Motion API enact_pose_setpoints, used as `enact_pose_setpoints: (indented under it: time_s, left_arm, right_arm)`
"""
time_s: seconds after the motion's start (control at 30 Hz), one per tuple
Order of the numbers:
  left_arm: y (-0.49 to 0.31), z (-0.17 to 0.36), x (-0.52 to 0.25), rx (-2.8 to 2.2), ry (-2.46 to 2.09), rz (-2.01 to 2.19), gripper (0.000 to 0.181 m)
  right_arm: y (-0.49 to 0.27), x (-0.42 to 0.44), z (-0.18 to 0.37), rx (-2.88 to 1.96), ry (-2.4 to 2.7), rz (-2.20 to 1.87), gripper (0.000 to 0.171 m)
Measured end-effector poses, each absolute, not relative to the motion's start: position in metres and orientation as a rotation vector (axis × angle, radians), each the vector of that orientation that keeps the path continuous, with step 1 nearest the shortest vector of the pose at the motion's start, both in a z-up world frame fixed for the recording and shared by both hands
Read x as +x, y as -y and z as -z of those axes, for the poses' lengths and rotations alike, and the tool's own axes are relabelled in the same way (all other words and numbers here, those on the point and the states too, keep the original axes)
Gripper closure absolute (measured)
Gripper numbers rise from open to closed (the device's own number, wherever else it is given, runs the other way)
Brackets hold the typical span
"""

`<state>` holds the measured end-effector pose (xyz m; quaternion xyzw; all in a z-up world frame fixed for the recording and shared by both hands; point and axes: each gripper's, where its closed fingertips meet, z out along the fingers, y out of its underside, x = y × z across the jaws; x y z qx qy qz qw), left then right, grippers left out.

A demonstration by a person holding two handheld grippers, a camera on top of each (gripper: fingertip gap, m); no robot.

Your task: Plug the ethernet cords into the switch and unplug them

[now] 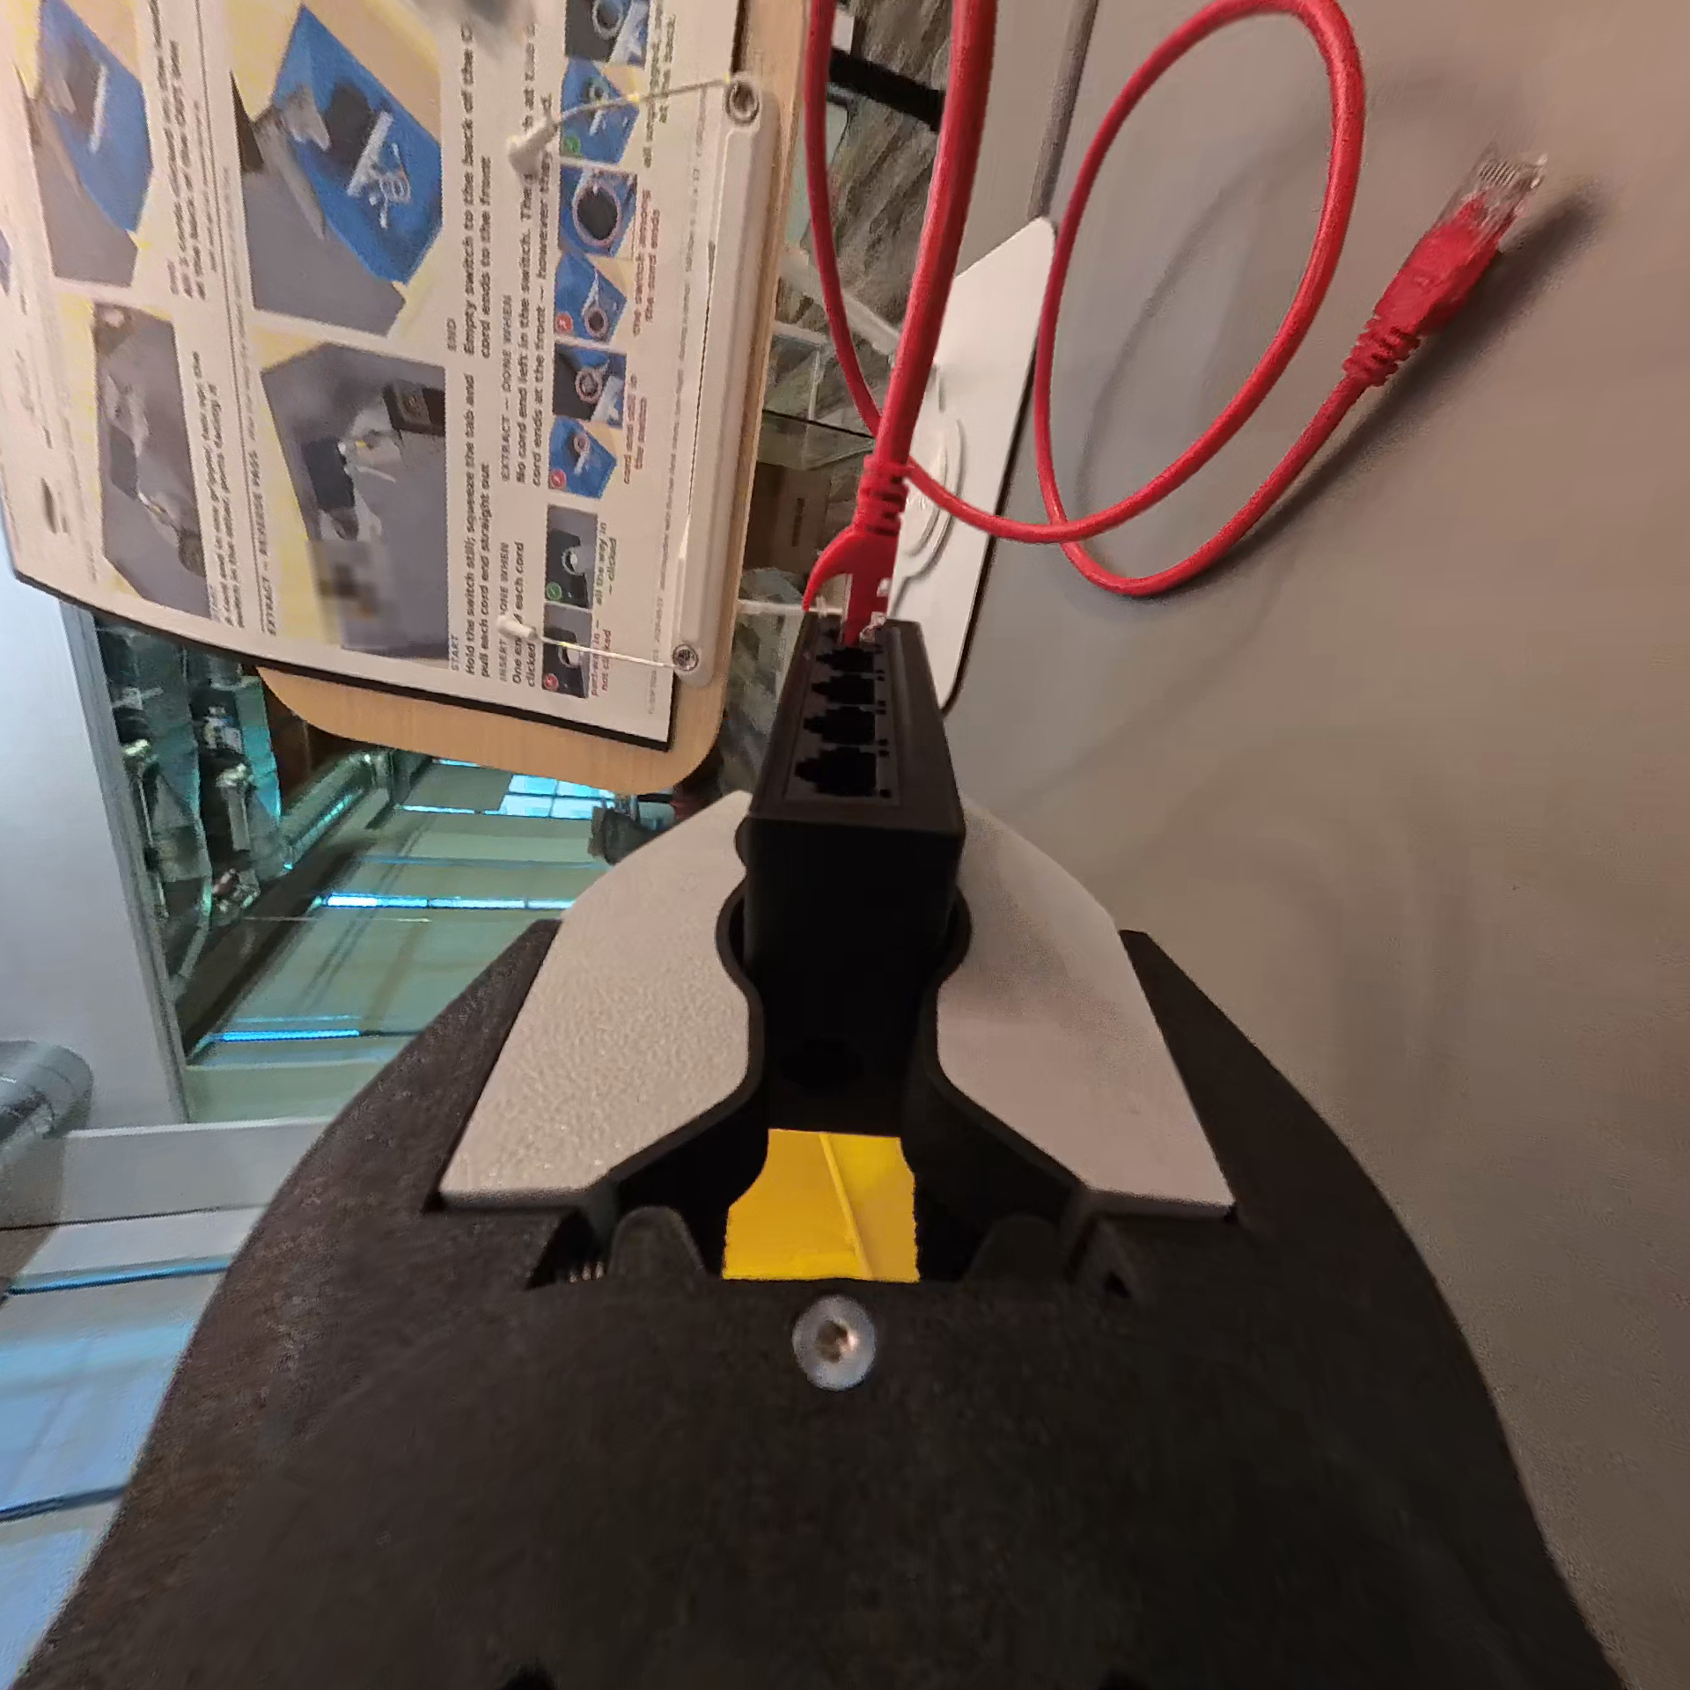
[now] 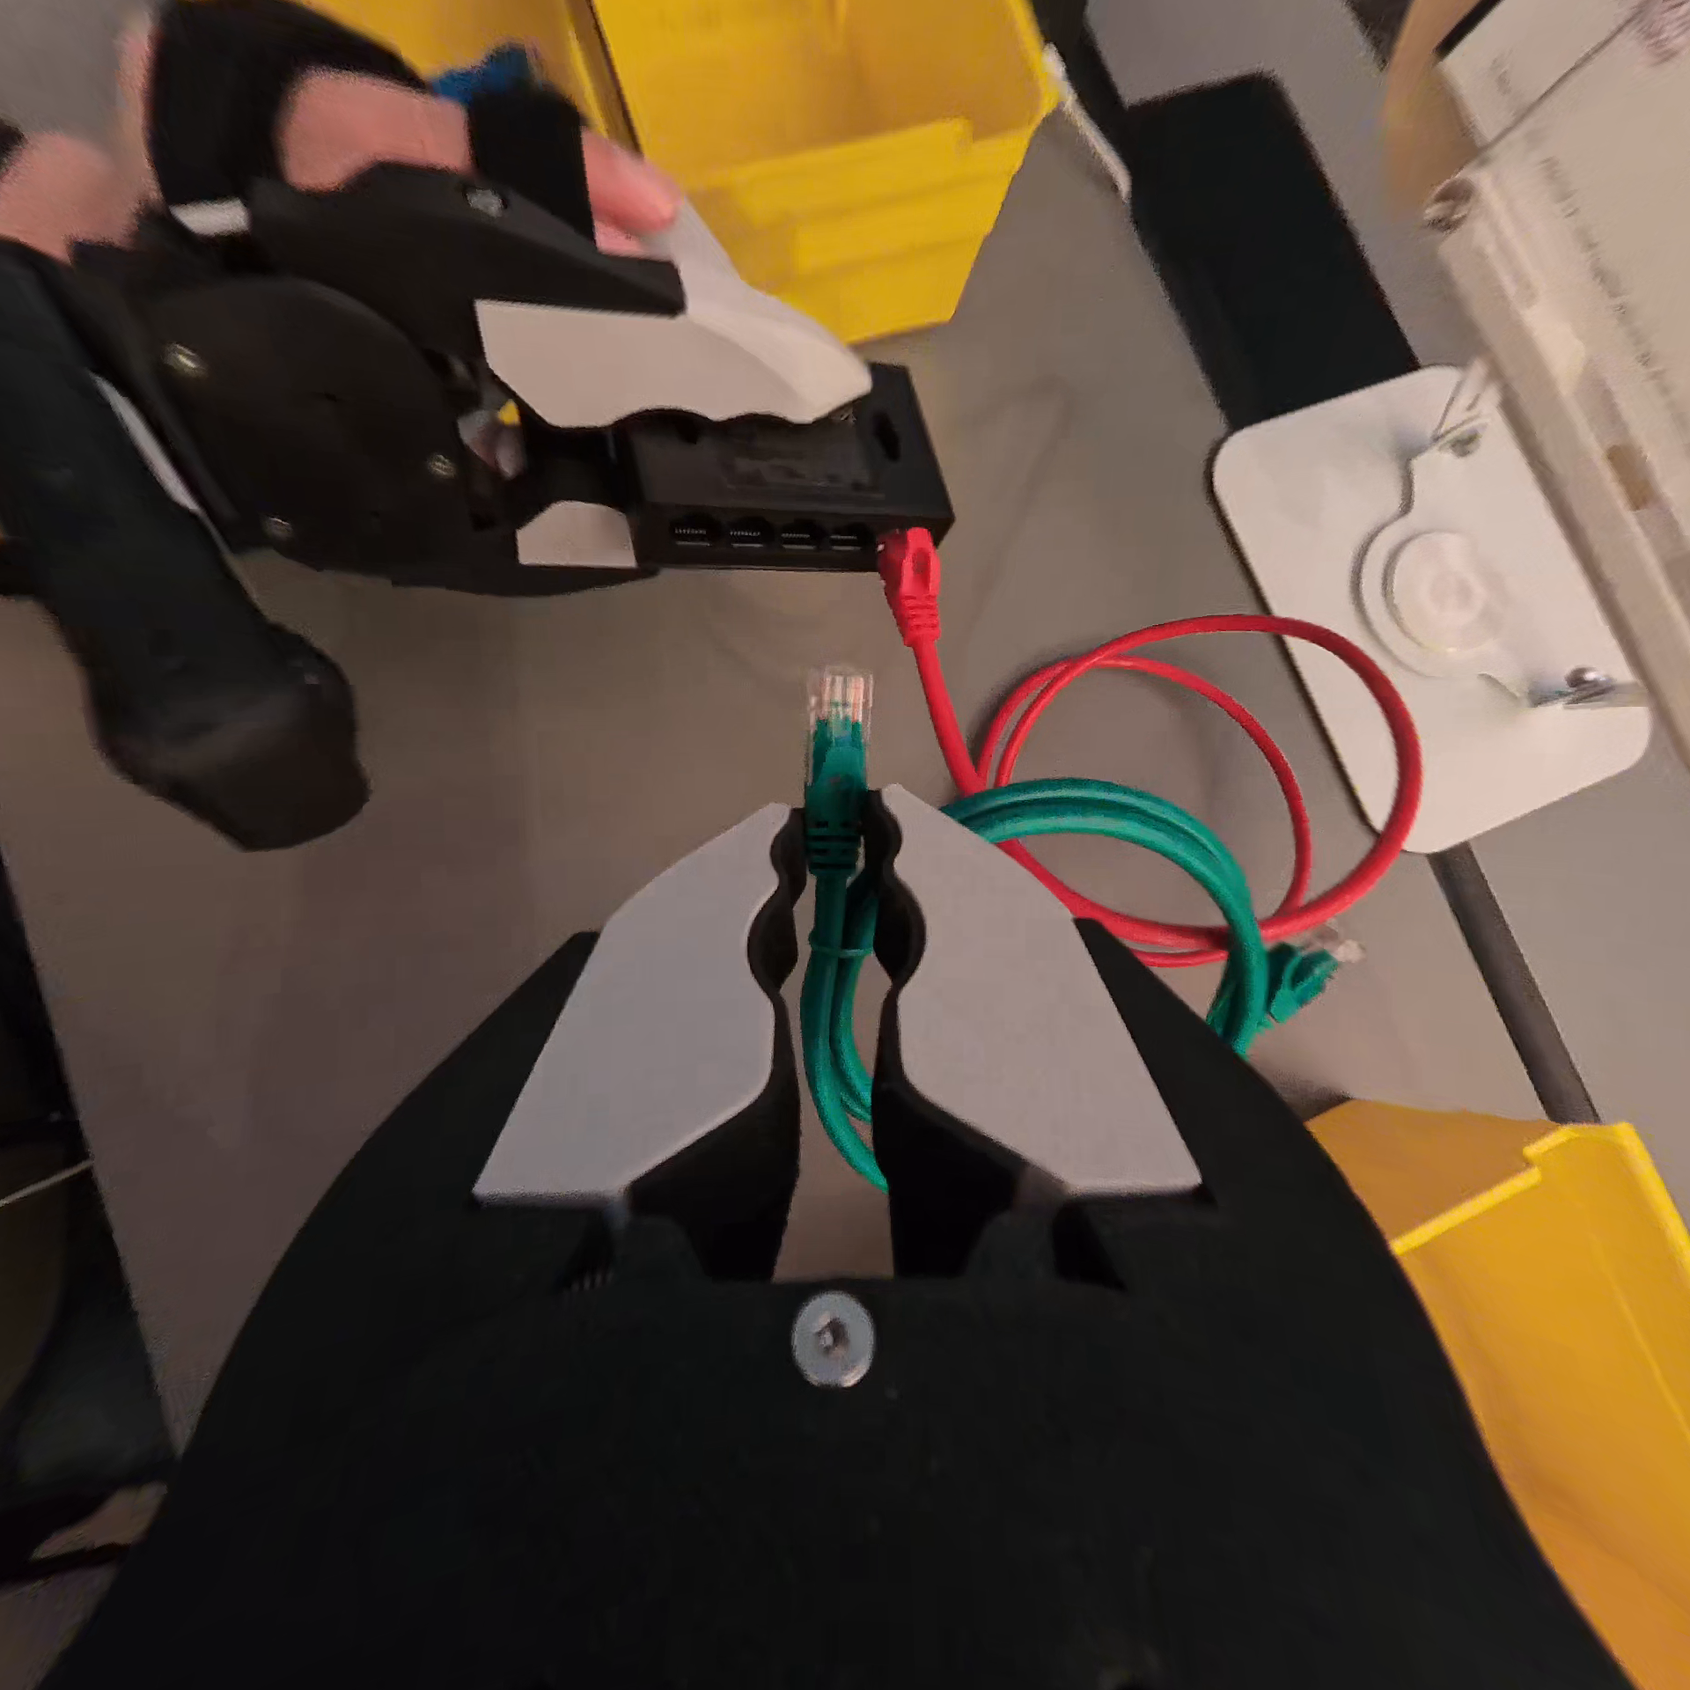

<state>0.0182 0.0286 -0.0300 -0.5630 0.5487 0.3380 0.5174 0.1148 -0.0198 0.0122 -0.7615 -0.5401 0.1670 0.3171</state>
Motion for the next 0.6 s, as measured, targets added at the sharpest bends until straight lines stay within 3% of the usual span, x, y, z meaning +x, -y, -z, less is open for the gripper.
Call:
enact_pose_setpoints:
  time_s: [0.27, 0.6]
  left_arm:
    - [-0.015, 0.024, 0.037, -1.225, -1.359, -0.782, 0.151]
    - [-0.006, 0.026, 0.052, -1.147, -1.401, -0.753, 0.151]
  right_arm:
    - [0.024, 0.095, 0.028, -2.082, 1.558, -0.353, 0.158]
    - [0.029, 0.103, 0.03, -2.151, 1.54, -0.348, 0.158]
